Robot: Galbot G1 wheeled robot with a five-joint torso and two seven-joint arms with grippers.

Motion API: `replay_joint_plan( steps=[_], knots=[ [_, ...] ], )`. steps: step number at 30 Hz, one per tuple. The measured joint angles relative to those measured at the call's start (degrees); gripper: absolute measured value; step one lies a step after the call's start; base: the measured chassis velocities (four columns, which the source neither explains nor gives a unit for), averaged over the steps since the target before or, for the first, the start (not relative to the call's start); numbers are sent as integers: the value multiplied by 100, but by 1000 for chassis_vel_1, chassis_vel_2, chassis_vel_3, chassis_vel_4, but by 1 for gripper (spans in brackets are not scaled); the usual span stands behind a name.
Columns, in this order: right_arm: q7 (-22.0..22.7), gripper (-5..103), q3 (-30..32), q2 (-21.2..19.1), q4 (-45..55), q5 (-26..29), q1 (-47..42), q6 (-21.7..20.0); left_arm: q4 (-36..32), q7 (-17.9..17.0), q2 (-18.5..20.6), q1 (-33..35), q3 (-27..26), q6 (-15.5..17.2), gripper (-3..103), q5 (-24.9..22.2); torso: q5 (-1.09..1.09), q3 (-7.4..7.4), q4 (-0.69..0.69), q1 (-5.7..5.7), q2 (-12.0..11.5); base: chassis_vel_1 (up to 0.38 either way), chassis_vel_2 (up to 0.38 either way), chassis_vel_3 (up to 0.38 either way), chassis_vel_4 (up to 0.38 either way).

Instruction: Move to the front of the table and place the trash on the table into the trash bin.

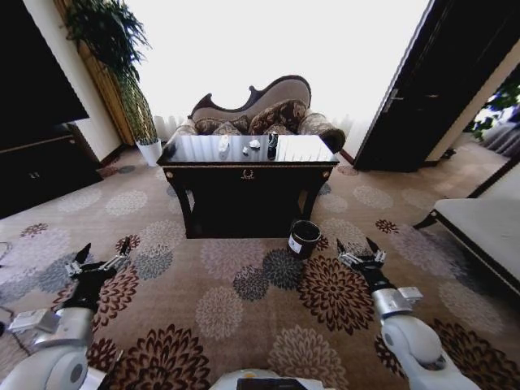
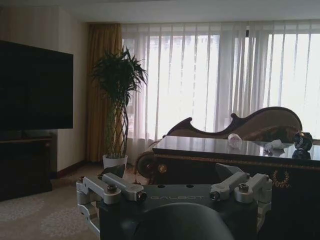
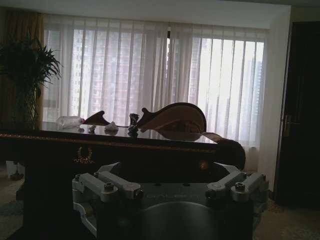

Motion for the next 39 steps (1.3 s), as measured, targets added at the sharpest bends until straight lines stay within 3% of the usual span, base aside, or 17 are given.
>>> replay_joint_plan(
  steps=[7, 12, 16, 39],
  knots=[
    [3, 100, 160, -56, 191, 545, -98, -103, 37, 160, 17, -12, 73, -44, 100, -133, -1, 0, 0, 0, 0, 0, 0, 0, 0],
    [-656, 100, 263, -176, -173, 1135, -176, 563, 251, 381, 297, -128, -134, -124, 100, -592, -1, 0, -1, 0, 0, 0, 0, 0, 0],
    [-818, 100, 265, -158, -273, 1307, -229, 767, 282, 411, 310, -158, -195, -125, 100, -668, -1, -1, -1, 0, 0, 0, 0, 0, 0],
    [-876, 100, 239, 108, -257, 1309, -391, 1045, 275, 749, 415, -192, -518, -257, 100, -732, -1, -1, 0, -1, 0, 0, 0, 0, 0]
  ],
)
